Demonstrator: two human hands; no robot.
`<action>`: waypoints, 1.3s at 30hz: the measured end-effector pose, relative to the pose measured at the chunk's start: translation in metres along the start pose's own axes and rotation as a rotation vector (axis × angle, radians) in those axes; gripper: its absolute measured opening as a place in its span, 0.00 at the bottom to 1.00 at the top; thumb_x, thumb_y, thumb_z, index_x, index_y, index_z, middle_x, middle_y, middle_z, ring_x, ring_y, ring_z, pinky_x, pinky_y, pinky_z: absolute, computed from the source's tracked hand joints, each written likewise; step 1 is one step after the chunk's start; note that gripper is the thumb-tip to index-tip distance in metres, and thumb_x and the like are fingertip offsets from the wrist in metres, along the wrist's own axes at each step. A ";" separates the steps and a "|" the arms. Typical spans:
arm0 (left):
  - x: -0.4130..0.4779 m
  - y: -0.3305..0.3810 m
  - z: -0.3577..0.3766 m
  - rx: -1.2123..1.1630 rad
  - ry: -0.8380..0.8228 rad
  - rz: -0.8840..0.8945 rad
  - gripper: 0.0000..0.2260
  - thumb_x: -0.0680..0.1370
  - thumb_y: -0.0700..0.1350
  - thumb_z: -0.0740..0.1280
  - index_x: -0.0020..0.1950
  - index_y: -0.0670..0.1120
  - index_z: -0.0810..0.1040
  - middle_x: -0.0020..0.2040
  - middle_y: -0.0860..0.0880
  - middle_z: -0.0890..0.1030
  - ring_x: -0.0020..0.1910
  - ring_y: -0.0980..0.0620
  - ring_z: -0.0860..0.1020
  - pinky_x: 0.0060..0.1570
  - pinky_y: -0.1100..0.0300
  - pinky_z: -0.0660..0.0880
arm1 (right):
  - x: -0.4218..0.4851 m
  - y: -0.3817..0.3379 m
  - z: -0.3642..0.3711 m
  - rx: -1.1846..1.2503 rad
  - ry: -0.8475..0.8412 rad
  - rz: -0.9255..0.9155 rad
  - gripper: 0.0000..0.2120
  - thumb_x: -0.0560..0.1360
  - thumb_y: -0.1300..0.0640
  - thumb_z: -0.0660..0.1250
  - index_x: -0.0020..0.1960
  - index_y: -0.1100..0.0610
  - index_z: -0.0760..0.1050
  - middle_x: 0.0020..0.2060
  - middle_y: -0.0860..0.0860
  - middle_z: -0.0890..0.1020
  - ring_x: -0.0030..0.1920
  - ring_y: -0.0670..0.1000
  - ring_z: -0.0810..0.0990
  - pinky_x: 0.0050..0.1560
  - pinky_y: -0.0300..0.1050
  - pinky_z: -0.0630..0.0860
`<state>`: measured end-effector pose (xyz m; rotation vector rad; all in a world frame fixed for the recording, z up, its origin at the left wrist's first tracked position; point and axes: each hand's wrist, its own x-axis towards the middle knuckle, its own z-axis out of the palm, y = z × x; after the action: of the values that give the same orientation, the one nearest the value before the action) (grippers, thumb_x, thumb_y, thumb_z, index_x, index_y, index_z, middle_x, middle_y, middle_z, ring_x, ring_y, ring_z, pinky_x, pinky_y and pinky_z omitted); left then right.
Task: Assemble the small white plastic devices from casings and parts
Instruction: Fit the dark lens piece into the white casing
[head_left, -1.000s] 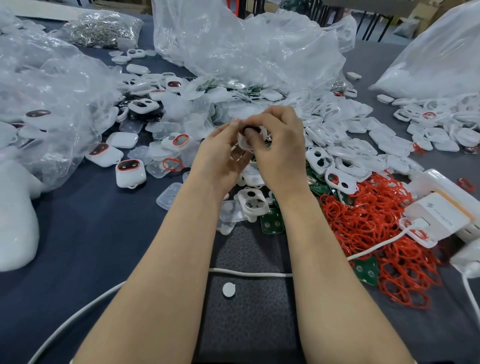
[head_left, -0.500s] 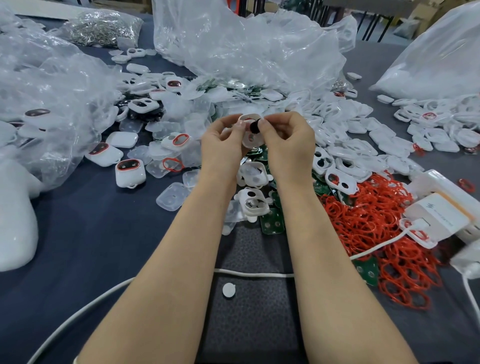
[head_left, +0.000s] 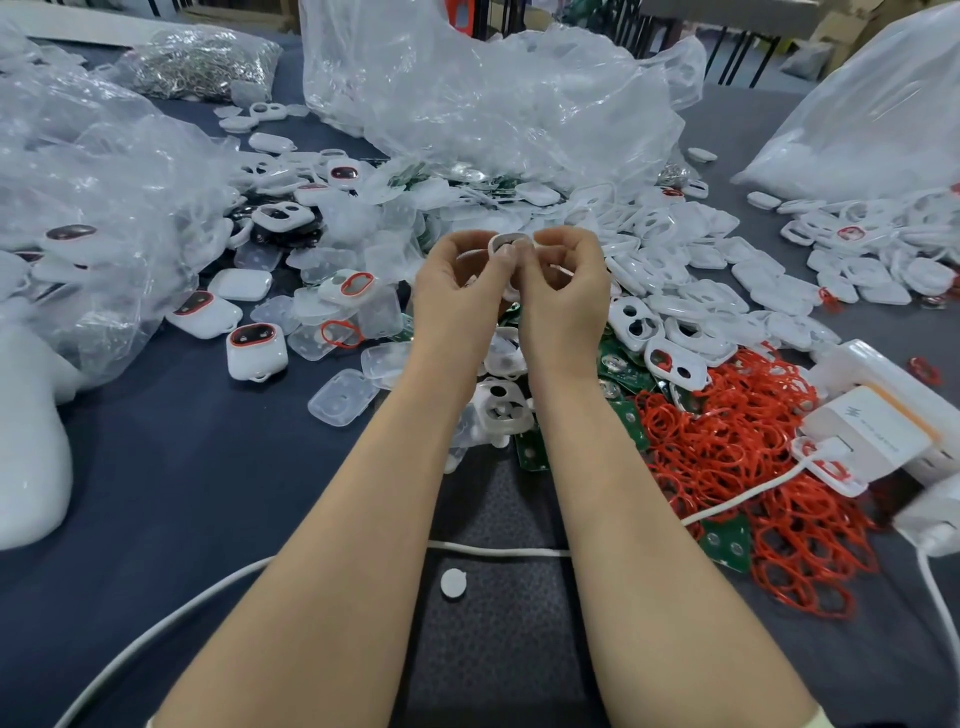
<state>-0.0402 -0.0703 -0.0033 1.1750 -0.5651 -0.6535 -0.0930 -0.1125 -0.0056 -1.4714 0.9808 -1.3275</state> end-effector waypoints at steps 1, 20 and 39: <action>0.000 0.000 -0.001 0.013 -0.008 0.012 0.05 0.77 0.38 0.68 0.47 0.47 0.74 0.43 0.46 0.80 0.41 0.50 0.79 0.52 0.49 0.78 | 0.000 0.000 -0.001 0.030 -0.015 0.014 0.06 0.76 0.59 0.68 0.48 0.51 0.72 0.42 0.54 0.80 0.40 0.51 0.79 0.45 0.47 0.79; 0.004 -0.006 -0.003 0.296 0.028 0.124 0.05 0.79 0.38 0.65 0.49 0.47 0.78 0.44 0.48 0.82 0.45 0.50 0.81 0.48 0.58 0.79 | 0.011 0.003 -0.010 0.114 -0.132 0.117 0.06 0.76 0.65 0.66 0.43 0.56 0.75 0.40 0.52 0.80 0.42 0.50 0.80 0.40 0.41 0.78; 0.006 -0.004 -0.007 0.408 0.040 0.107 0.05 0.79 0.39 0.65 0.44 0.46 0.77 0.42 0.47 0.82 0.44 0.48 0.81 0.52 0.48 0.79 | 0.010 -0.001 -0.014 -0.014 -0.249 0.120 0.03 0.76 0.64 0.66 0.46 0.57 0.73 0.38 0.52 0.80 0.38 0.47 0.80 0.38 0.37 0.77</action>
<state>-0.0317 -0.0710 -0.0087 1.5226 -0.7448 -0.4315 -0.1054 -0.1232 -0.0018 -1.5217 0.9008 -1.0255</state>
